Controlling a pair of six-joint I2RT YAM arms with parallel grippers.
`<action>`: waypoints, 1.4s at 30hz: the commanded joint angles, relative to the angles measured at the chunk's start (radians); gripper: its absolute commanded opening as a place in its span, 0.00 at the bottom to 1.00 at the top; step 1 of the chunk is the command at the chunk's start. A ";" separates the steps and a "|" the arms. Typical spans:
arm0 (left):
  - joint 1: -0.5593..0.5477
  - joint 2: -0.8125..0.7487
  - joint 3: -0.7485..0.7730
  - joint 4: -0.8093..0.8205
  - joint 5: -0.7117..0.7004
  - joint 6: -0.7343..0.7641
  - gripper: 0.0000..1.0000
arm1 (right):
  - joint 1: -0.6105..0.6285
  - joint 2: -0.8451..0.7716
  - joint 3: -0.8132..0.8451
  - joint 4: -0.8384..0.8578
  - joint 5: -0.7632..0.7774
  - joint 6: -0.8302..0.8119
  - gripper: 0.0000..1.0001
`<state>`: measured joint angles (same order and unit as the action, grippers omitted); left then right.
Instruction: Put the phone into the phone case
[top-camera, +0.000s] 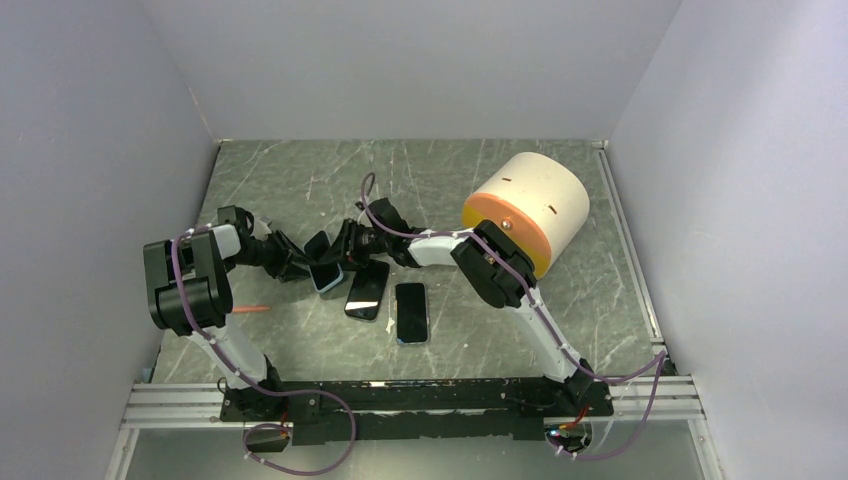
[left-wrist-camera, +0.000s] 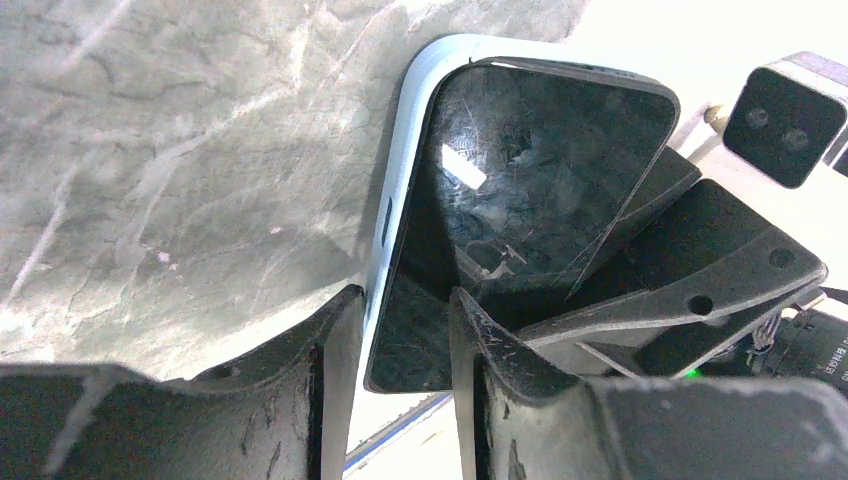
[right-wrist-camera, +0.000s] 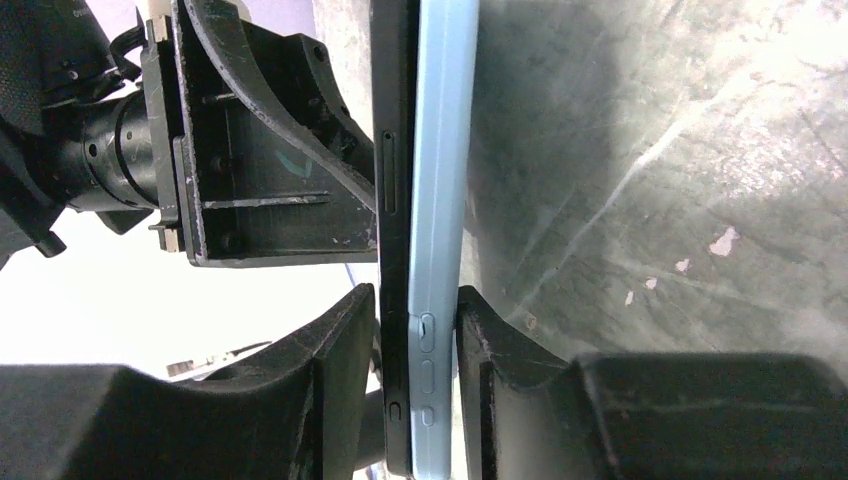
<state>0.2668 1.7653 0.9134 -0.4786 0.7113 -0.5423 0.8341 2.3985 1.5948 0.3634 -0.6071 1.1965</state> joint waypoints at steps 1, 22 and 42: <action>-0.009 0.013 0.010 0.002 -0.002 0.011 0.41 | 0.010 -0.114 0.013 0.192 -0.073 0.058 0.37; -0.010 0.015 0.012 -0.003 -0.011 0.013 0.44 | 0.010 -0.132 0.016 0.136 -0.053 0.012 0.00; -0.010 0.025 0.014 -0.006 -0.010 0.017 0.43 | 0.028 -0.171 0.094 -0.185 0.048 -0.200 0.34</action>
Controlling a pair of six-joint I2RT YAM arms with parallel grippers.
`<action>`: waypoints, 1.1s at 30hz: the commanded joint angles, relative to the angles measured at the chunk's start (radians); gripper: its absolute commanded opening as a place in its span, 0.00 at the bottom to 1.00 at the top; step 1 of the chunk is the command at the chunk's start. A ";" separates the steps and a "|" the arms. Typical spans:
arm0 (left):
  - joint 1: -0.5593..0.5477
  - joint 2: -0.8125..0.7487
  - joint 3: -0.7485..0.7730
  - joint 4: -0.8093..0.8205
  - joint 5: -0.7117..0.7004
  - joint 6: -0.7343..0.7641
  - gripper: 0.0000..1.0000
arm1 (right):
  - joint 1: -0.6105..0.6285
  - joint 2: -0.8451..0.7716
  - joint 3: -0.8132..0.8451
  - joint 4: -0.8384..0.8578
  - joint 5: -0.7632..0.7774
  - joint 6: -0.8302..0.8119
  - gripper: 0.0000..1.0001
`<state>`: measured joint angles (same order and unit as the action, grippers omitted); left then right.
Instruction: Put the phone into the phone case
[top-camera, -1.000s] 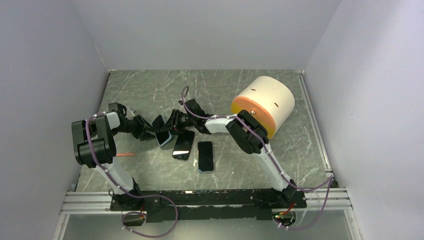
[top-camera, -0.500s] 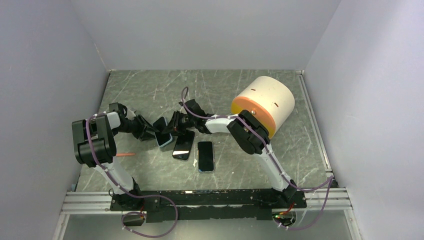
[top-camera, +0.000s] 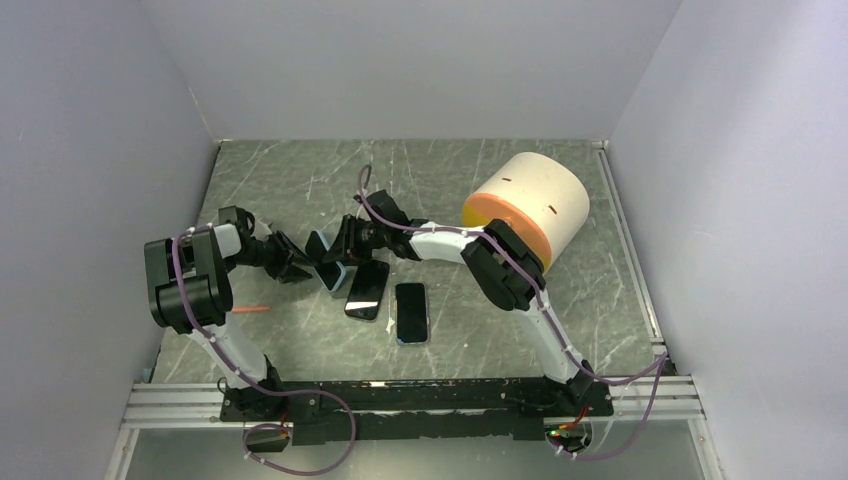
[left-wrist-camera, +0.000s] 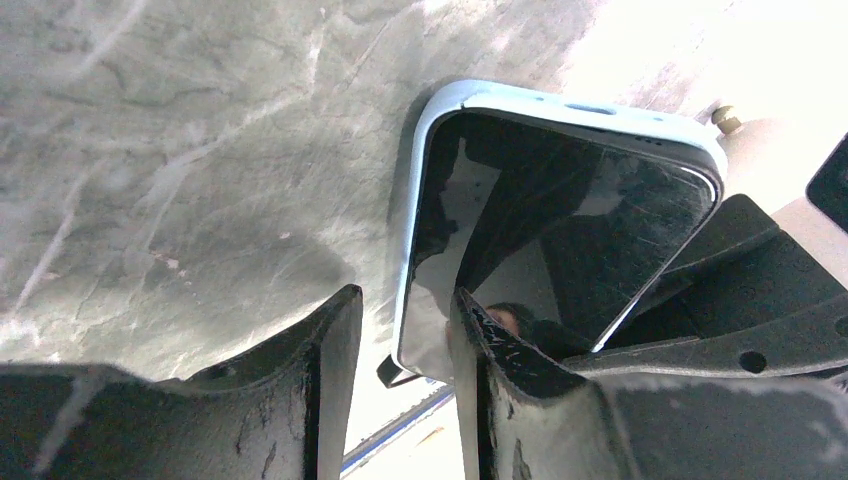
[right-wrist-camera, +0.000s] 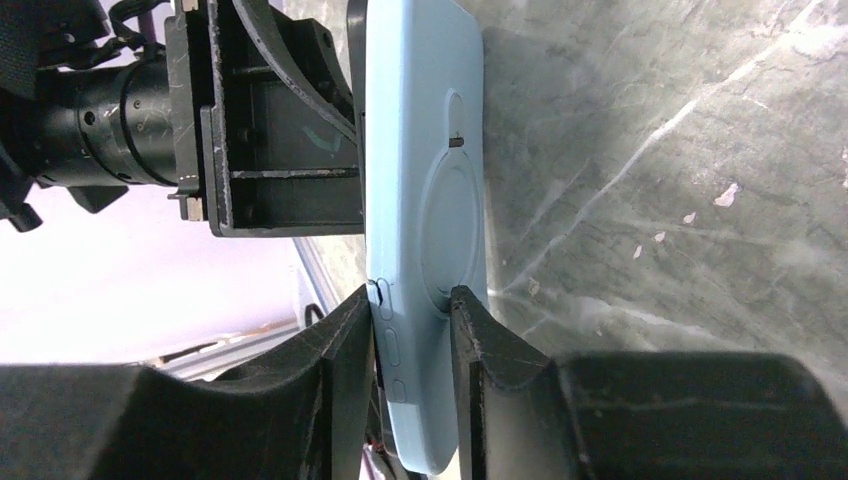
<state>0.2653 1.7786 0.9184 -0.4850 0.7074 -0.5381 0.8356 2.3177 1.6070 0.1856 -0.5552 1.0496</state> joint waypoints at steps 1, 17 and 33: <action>-0.007 0.013 0.011 0.002 -0.004 0.012 0.43 | 0.029 -0.088 0.093 -0.031 0.002 -0.069 0.34; -0.010 -0.005 0.003 0.069 0.050 -0.034 0.45 | 0.047 -0.073 0.176 -0.224 0.068 -0.207 0.50; -0.028 0.003 0.051 0.056 0.032 -0.047 0.45 | 0.069 -0.049 0.269 -0.412 0.141 -0.336 0.43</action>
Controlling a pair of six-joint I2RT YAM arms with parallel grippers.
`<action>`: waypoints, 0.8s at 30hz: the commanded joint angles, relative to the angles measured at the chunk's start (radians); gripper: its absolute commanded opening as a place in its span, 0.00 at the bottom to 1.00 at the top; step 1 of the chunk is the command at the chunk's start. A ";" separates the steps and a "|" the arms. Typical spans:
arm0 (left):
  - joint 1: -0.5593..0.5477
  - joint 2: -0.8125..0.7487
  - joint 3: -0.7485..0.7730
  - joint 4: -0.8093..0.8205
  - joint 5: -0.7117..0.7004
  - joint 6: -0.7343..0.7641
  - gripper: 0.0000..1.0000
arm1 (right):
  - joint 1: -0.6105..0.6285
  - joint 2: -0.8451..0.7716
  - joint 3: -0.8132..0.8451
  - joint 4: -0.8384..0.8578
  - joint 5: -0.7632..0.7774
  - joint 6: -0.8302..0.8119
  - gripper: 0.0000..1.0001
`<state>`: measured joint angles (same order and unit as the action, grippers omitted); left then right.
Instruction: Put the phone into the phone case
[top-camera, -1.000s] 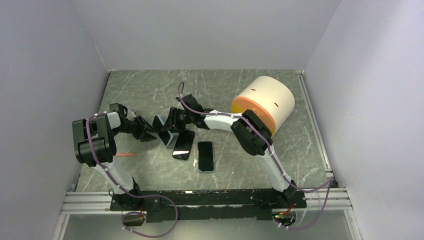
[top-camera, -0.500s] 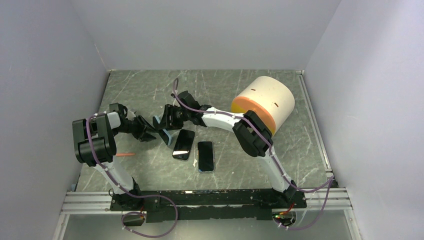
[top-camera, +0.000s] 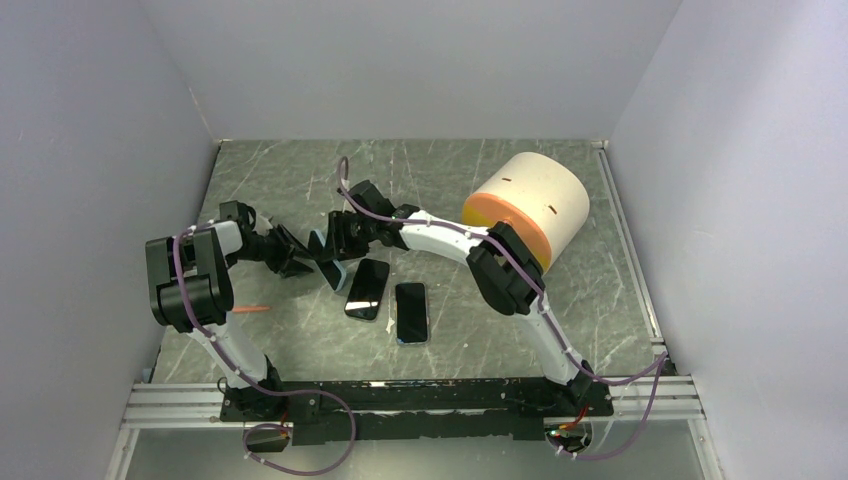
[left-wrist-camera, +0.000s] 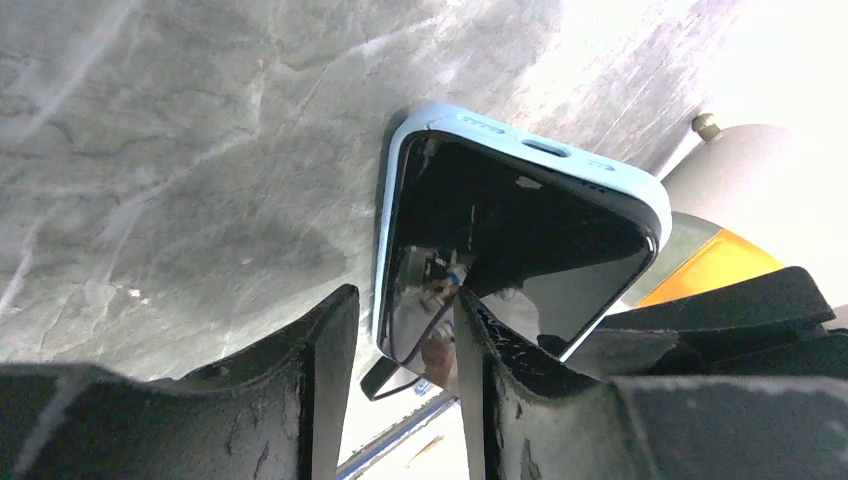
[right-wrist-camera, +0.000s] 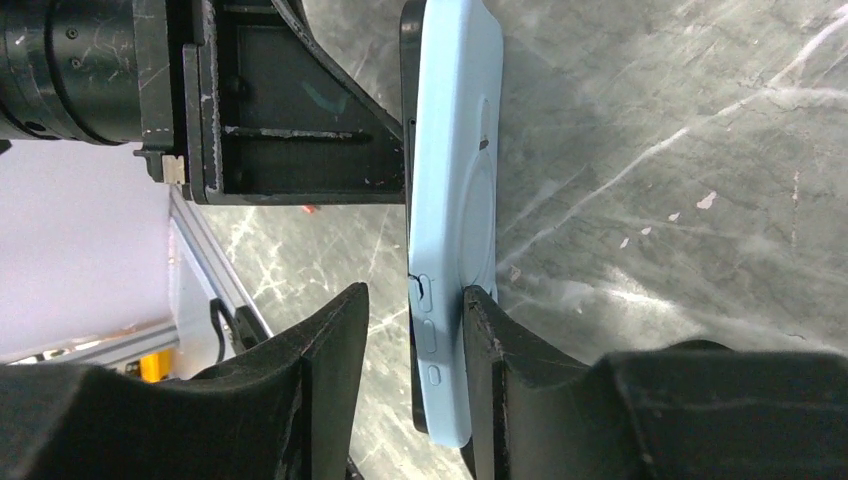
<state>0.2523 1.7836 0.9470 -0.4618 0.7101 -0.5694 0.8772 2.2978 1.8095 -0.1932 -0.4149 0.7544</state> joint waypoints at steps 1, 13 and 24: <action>-0.016 0.000 0.022 0.032 0.028 -0.015 0.45 | 0.028 -0.026 0.068 -0.035 0.001 -0.043 0.42; -0.021 0.011 0.012 0.040 0.022 -0.014 0.45 | 0.037 -0.010 0.114 -0.119 0.066 -0.087 0.06; -0.035 0.027 0.004 0.044 0.015 -0.016 0.45 | 0.039 -0.008 0.071 -0.048 0.026 -0.033 0.28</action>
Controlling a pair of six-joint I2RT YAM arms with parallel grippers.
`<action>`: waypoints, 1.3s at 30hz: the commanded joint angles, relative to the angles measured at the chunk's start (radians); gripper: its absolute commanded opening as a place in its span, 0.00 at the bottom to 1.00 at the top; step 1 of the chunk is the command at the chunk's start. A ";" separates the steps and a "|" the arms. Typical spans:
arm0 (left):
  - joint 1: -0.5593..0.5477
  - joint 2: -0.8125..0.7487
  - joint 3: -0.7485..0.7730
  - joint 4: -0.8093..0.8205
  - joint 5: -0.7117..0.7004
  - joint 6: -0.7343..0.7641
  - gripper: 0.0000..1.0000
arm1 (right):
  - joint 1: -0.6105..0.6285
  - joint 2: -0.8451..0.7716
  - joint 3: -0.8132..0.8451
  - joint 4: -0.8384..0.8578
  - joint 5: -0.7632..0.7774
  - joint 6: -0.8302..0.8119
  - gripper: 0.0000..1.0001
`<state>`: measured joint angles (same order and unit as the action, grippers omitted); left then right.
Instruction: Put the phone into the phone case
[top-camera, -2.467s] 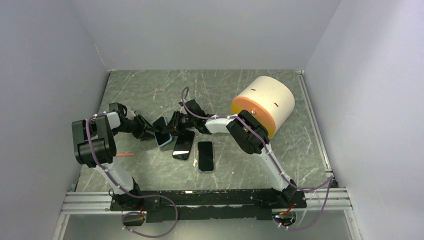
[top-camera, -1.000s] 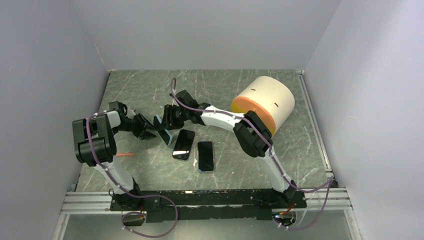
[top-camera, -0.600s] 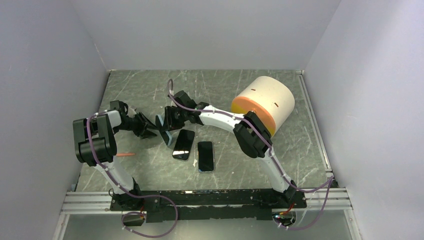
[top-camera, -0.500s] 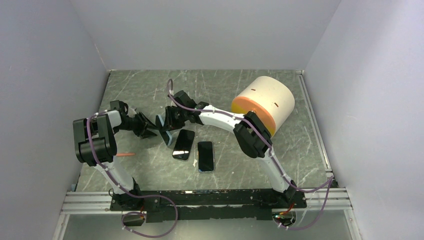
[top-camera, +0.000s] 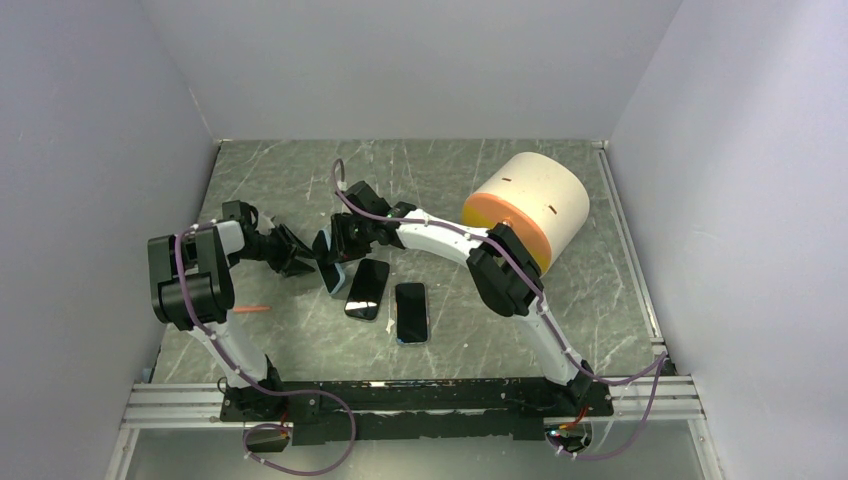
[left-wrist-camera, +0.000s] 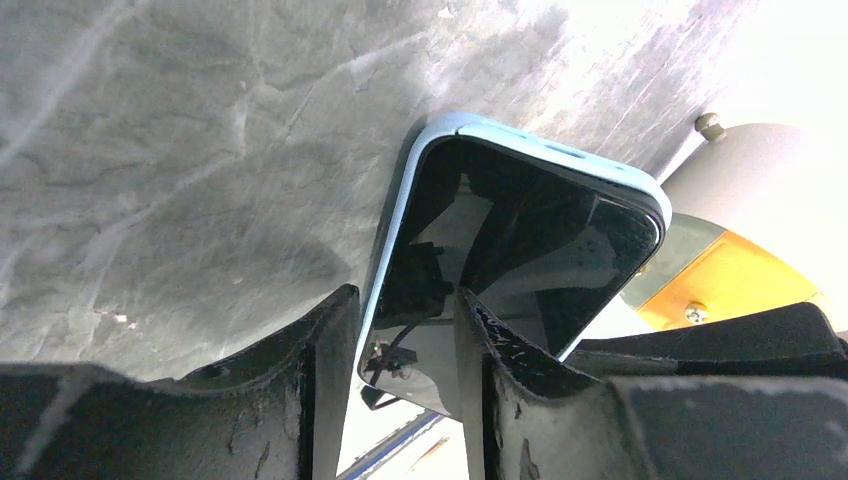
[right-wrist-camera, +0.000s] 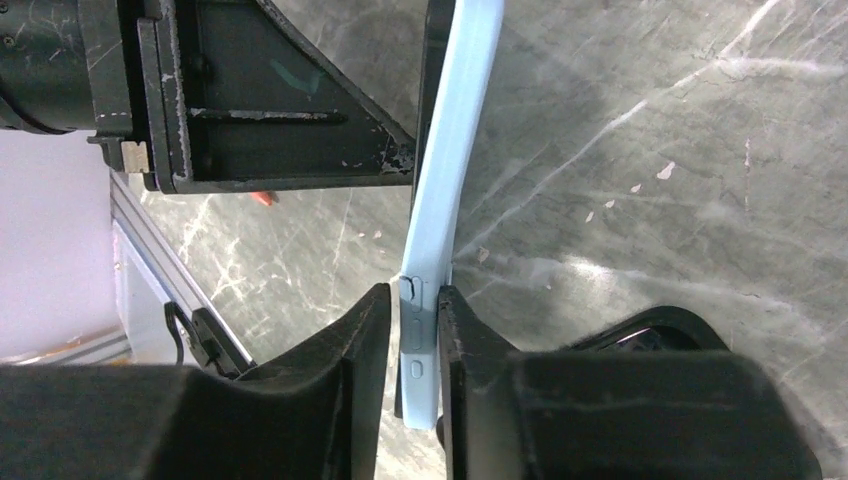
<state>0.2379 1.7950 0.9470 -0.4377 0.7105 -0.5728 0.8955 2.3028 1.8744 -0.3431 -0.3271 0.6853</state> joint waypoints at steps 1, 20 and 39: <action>-0.022 0.017 -0.001 0.024 0.015 -0.016 0.45 | 0.020 -0.011 0.000 0.115 -0.066 0.044 0.30; -0.035 -0.040 0.037 -0.029 0.018 0.029 0.54 | -0.010 -0.078 -0.107 0.236 -0.068 0.083 0.00; -0.035 -0.396 0.141 -0.153 0.196 0.068 0.66 | -0.123 -0.446 -0.378 0.390 -0.126 0.121 0.00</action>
<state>0.2043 1.4643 1.0721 -0.5907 0.7906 -0.4980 0.8074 2.0045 1.5616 -0.1299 -0.3988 0.7719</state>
